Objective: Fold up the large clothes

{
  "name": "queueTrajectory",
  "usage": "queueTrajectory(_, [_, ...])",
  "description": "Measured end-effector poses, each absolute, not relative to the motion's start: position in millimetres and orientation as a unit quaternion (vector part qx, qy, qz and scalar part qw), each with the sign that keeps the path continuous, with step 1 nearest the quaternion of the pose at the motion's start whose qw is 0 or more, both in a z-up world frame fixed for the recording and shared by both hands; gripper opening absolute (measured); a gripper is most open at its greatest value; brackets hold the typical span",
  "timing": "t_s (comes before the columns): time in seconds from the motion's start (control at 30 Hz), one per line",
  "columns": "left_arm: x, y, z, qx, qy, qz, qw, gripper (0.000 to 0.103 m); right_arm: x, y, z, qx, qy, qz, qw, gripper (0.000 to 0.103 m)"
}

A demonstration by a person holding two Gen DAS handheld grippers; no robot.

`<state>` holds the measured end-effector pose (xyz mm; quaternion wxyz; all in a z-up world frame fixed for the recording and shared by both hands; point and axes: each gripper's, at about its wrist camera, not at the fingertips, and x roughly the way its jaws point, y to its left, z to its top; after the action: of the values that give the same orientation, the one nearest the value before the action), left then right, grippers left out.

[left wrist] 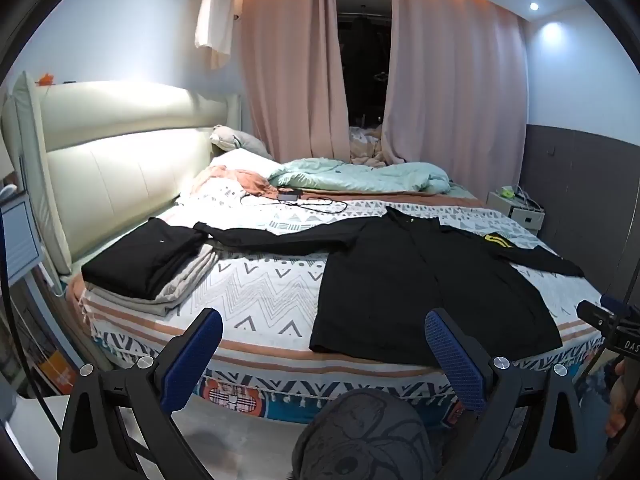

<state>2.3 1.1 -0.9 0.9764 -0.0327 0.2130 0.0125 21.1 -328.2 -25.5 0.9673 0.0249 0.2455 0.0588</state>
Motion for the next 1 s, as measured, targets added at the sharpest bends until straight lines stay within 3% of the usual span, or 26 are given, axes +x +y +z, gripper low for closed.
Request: queueTrajectory(1.0, [-3.8,-0.9,-3.4,-0.025,0.219,-0.016,0.975,0.101,24.6,-323.4,-26.3,0.024,0.24,0.055,0.969,0.103])
